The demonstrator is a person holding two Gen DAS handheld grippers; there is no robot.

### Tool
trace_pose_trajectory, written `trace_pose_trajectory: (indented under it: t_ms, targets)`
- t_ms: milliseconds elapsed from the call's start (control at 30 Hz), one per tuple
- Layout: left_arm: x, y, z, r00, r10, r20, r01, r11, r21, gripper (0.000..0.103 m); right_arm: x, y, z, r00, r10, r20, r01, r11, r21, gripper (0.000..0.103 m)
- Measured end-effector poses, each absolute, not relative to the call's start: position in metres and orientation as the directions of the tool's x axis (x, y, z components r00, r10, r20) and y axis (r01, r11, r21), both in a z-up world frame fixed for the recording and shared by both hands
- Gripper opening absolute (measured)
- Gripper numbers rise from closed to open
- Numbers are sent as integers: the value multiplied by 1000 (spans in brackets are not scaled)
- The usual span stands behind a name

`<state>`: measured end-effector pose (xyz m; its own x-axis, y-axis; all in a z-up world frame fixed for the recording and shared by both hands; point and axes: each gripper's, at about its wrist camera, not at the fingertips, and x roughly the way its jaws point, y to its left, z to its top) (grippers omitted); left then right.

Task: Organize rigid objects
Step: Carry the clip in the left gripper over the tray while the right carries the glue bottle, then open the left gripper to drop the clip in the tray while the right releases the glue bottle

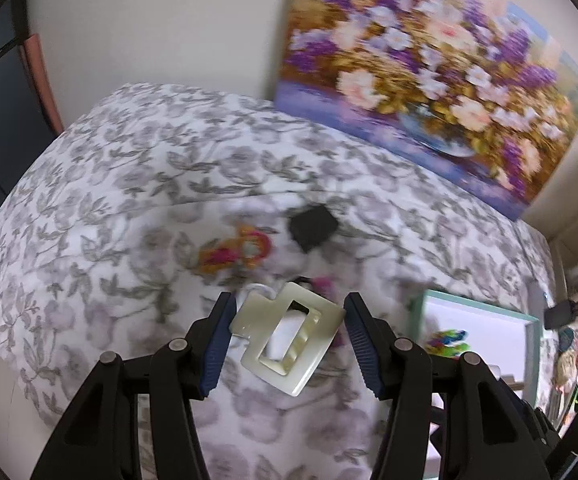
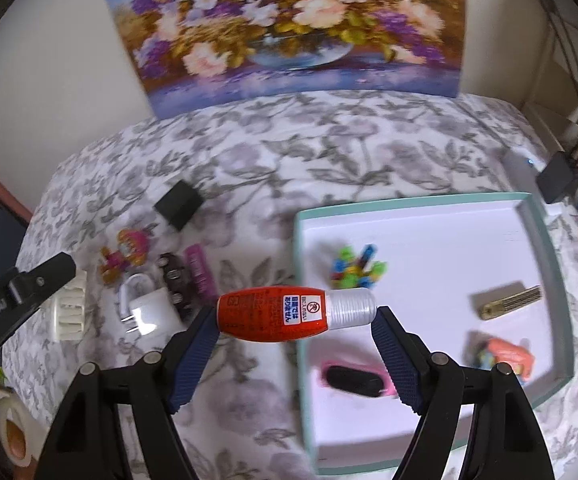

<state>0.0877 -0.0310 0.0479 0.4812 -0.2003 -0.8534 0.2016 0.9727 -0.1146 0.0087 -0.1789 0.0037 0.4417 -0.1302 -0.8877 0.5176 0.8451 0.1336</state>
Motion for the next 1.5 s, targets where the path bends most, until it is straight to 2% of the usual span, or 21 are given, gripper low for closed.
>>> trace_pose_trajectory:
  t_ms: [367, 700, 967, 1500]
  targets:
    - [49, -128, 40, 438, -252, -863, 358, 929, -90, 57, -38, -280, -14, 347, -187, -919, 703, 701, 123, 80]
    - [15, -204, 5, 371, -295, -880, 514, 855, -70, 58, -88, -355, -25, 291, -251, -923, 832, 542, 115, 80]
    - [2, -217, -12, 349, -308, -885, 576, 816, -57, 58, -83, -356, -31, 296, -239, -925, 815, 569, 114, 81]
    - [7, -212, -22, 323, -278, -904, 562, 825, -53, 58, -76, -347, -43, 270, -204, -941, 798, 594, 100, 81]
